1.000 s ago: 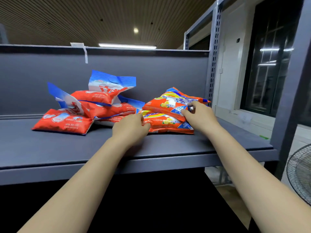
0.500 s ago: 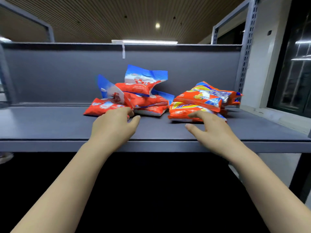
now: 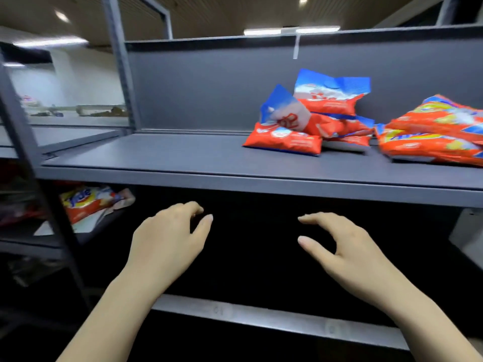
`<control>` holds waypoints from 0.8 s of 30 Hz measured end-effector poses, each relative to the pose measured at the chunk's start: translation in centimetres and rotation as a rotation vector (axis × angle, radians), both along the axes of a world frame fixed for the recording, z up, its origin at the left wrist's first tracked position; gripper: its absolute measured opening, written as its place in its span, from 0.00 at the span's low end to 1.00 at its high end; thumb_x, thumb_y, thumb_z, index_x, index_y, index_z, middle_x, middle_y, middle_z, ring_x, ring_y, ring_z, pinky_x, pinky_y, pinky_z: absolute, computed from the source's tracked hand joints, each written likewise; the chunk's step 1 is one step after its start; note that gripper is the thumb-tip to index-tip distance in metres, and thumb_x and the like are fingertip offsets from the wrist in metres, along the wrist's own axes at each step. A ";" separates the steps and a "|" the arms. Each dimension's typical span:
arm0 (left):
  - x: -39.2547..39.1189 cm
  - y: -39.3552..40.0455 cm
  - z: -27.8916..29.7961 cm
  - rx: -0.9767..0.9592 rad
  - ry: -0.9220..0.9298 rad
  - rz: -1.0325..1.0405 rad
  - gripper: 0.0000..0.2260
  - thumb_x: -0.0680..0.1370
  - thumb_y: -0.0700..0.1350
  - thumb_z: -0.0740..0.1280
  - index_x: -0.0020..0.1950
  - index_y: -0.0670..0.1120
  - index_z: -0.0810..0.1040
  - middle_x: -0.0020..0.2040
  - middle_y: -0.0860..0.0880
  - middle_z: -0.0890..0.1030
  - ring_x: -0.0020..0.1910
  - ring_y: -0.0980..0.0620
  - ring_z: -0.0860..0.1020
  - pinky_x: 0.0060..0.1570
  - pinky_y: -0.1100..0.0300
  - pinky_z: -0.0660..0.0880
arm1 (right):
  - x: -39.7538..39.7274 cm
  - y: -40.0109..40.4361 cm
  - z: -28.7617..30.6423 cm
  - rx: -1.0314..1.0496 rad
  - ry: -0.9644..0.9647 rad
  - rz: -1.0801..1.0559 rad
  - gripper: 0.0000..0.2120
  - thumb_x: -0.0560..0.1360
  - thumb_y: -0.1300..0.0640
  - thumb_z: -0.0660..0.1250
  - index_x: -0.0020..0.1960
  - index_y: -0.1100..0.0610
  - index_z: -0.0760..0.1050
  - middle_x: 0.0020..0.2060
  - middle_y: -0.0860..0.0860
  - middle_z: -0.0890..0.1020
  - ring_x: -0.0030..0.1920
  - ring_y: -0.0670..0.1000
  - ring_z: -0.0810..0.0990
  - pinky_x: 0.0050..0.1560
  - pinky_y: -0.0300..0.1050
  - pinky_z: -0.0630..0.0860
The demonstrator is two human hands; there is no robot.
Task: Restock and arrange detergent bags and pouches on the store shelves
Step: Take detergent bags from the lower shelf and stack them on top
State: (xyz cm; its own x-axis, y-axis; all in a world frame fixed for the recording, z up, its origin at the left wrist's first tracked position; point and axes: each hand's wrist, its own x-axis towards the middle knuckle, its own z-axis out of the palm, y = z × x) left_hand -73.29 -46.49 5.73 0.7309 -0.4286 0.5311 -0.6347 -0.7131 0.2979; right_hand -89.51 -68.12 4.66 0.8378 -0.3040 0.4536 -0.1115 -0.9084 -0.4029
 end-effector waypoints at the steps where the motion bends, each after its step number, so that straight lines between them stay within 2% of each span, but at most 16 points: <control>1: 0.7 1.7 -0.6 0.018 0.025 0.011 0.15 0.77 0.61 0.58 0.57 0.57 0.76 0.53 0.57 0.80 0.52 0.53 0.78 0.48 0.56 0.73 | 0.7 1.3 -0.6 0.003 0.038 0.023 0.19 0.74 0.42 0.61 0.64 0.42 0.72 0.57 0.34 0.73 0.62 0.38 0.70 0.64 0.40 0.66; 5: 2.9 7.5 -3.2 0.110 0.094 0.067 0.15 0.77 0.62 0.57 0.58 0.59 0.75 0.52 0.60 0.79 0.49 0.59 0.76 0.43 0.61 0.70 | 3.8 6.0 -2.6 -0.007 0.175 0.103 0.20 0.74 0.39 0.59 0.65 0.39 0.68 0.58 0.31 0.70 0.63 0.35 0.68 0.66 0.39 0.64; 8: 4.4 11.3 -4.6 0.138 0.136 0.128 0.15 0.78 0.62 0.56 0.59 0.59 0.74 0.52 0.60 0.79 0.48 0.60 0.76 0.42 0.62 0.68 | 6.3 8.8 -3.7 -0.004 0.222 0.157 0.20 0.75 0.39 0.59 0.66 0.39 0.68 0.60 0.31 0.71 0.63 0.35 0.68 0.67 0.37 0.64; 11: 5.8 14.6 -5.8 0.146 0.200 0.188 0.15 0.78 0.62 0.55 0.60 0.60 0.73 0.53 0.60 0.78 0.49 0.59 0.76 0.43 0.62 0.70 | 9.1 11.3 -4.6 -0.009 0.259 0.214 0.20 0.75 0.38 0.59 0.67 0.39 0.67 0.61 0.31 0.70 0.64 0.34 0.67 0.67 0.36 0.63; 16: 8.2 19.1 -7.1 0.120 0.281 0.272 0.13 0.78 0.62 0.55 0.57 0.60 0.74 0.49 0.61 0.78 0.46 0.60 0.76 0.44 0.62 0.73 | 14.0 15.2 -5.7 -0.014 0.313 0.310 0.20 0.76 0.38 0.59 0.67 0.38 0.66 0.62 0.31 0.70 0.65 0.34 0.66 0.67 0.33 0.62; 20: 10.6 22.6 -8.1 0.113 0.313 0.350 0.14 0.78 0.62 0.55 0.57 0.60 0.74 0.50 0.61 0.78 0.47 0.59 0.77 0.46 0.61 0.73 | 18.5 18.5 -6.7 -0.007 0.353 0.388 0.20 0.76 0.38 0.59 0.67 0.39 0.66 0.63 0.32 0.70 0.66 0.35 0.65 0.68 0.35 0.62; 24: 14.2 26.1 -9.1 0.128 0.327 0.420 0.14 0.78 0.62 0.54 0.58 0.60 0.74 0.46 0.59 0.78 0.42 0.60 0.76 0.43 0.62 0.73 | 23.7 22.0 -7.8 -0.004 0.365 0.452 0.21 0.76 0.38 0.59 0.68 0.39 0.66 0.63 0.33 0.70 0.66 0.35 0.66 0.67 0.35 0.62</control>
